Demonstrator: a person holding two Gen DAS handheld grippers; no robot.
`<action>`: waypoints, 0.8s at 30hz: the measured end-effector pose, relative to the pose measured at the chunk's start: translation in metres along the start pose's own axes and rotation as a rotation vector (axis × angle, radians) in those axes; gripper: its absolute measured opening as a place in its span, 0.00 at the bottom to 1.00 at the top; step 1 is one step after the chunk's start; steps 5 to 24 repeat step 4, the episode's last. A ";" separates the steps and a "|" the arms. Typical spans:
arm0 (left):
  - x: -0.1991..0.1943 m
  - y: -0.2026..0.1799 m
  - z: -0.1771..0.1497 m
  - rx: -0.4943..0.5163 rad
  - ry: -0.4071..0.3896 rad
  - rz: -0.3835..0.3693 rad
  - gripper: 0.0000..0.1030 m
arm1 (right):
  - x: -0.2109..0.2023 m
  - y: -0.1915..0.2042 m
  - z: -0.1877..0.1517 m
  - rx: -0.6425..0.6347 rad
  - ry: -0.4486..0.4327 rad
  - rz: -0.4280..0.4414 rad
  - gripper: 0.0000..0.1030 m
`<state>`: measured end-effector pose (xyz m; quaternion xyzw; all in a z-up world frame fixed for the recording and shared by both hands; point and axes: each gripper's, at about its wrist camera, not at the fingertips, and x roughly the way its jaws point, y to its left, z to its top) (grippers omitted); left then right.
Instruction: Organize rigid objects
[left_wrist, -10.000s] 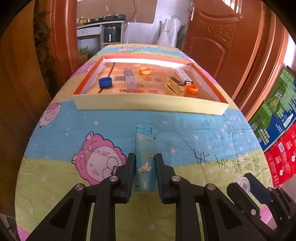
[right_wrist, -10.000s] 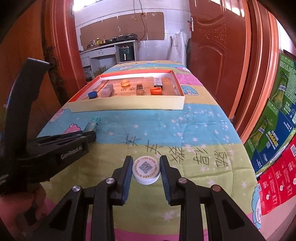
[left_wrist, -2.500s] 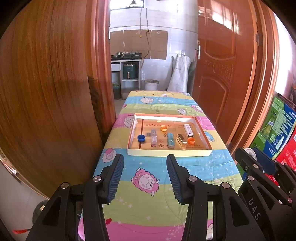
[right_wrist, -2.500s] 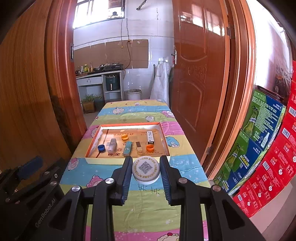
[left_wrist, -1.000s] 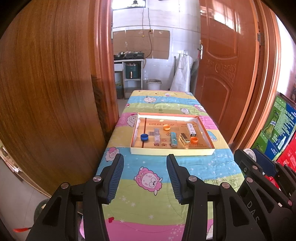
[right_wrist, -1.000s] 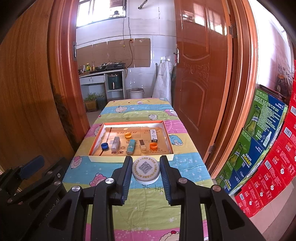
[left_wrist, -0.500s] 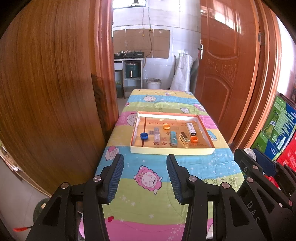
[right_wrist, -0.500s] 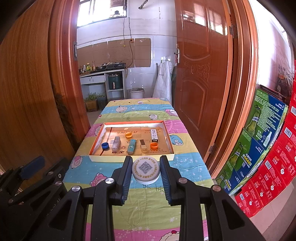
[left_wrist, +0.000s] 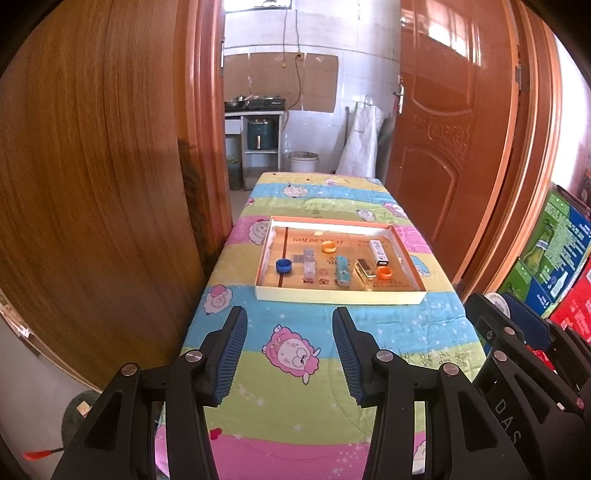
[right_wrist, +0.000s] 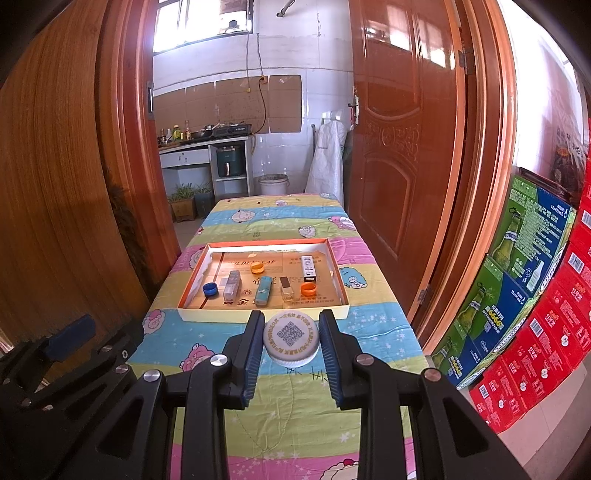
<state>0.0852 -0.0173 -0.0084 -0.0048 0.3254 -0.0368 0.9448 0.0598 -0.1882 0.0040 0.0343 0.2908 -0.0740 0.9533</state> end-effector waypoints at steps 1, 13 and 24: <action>0.000 0.000 0.000 0.000 -0.002 0.000 0.48 | 0.000 0.000 0.000 0.000 0.000 0.000 0.30; 0.001 0.000 0.000 -0.003 0.001 -0.005 0.48 | 0.000 0.002 -0.001 0.001 0.003 0.001 0.30; 0.001 0.000 0.000 -0.003 0.001 -0.005 0.48 | 0.000 0.002 -0.001 0.001 0.003 0.001 0.30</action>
